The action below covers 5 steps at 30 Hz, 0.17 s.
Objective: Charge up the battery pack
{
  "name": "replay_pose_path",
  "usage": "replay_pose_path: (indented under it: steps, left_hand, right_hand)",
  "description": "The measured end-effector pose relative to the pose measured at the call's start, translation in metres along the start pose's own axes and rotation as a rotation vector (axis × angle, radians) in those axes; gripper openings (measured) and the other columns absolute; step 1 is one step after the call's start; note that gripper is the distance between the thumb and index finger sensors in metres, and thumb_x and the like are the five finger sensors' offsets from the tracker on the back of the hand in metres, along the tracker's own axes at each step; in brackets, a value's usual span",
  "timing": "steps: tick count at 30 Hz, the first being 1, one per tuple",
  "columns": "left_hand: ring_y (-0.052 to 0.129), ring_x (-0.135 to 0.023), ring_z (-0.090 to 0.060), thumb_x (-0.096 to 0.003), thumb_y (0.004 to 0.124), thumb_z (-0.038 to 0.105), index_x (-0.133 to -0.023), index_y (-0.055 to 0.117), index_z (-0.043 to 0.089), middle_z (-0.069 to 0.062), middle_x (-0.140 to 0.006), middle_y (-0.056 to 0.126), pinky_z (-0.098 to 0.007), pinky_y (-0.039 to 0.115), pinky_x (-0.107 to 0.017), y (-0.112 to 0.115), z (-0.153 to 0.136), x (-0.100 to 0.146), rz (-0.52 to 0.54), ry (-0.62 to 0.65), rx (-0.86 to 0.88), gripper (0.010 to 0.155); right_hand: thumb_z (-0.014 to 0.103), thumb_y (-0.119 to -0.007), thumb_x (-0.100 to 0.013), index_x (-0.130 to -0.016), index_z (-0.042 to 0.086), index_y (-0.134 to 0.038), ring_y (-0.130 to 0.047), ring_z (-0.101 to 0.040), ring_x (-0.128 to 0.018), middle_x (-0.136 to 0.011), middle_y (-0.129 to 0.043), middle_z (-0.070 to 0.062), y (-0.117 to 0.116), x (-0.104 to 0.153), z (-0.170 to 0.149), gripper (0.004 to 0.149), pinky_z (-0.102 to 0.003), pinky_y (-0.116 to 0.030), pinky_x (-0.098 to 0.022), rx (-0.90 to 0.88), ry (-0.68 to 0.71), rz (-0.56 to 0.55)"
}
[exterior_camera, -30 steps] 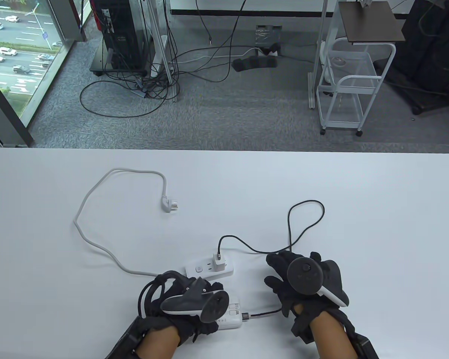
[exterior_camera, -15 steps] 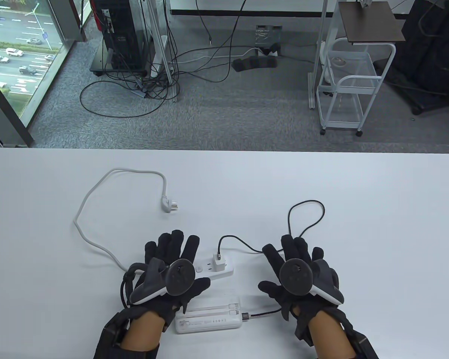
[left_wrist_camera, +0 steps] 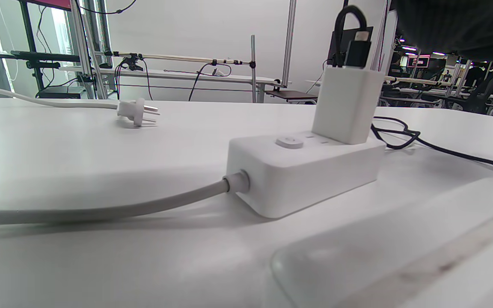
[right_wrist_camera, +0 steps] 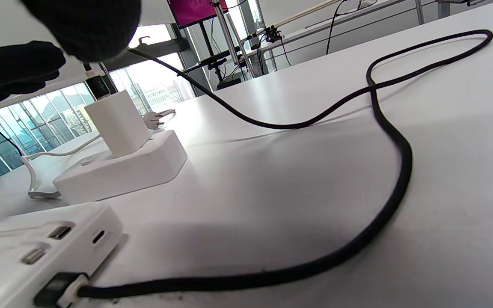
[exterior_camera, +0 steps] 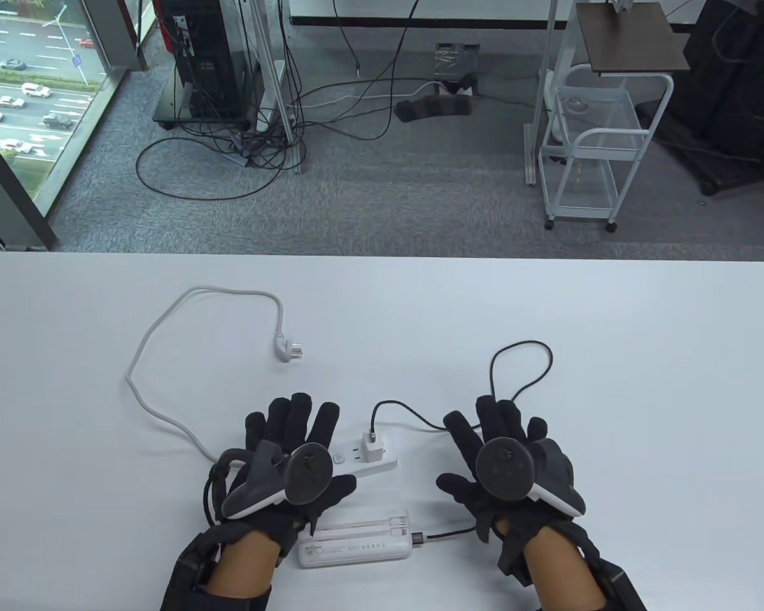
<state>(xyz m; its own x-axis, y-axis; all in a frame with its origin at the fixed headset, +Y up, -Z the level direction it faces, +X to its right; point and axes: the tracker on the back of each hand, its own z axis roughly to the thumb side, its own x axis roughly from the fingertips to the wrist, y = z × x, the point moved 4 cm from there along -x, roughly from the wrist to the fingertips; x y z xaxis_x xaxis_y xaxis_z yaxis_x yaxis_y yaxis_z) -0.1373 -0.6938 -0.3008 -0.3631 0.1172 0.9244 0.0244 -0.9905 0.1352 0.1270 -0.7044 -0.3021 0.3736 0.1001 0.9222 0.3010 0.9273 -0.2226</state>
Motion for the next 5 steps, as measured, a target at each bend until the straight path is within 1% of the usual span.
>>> replay_pose_path:
  steps: [5]
  left_hand:
    - [0.027, -0.106, -0.056, -0.0456, 0.064, 0.079, -0.12, 0.017, 0.019, -0.028, -0.119, 0.013, -0.077, 0.027, -0.068, 0.0, -0.0003, 0.0007, -0.004, -0.003, -0.009, 0.106]
  right_hand:
    - [0.055, -0.07, -0.047, -0.109, 0.028, -0.021, -0.01, -0.06, -0.102, -0.114, -0.003, -0.026, 0.0007, 0.0003, 0.0003, 0.083, -0.084, -0.009, -0.061, -0.004, 0.003, -0.004]
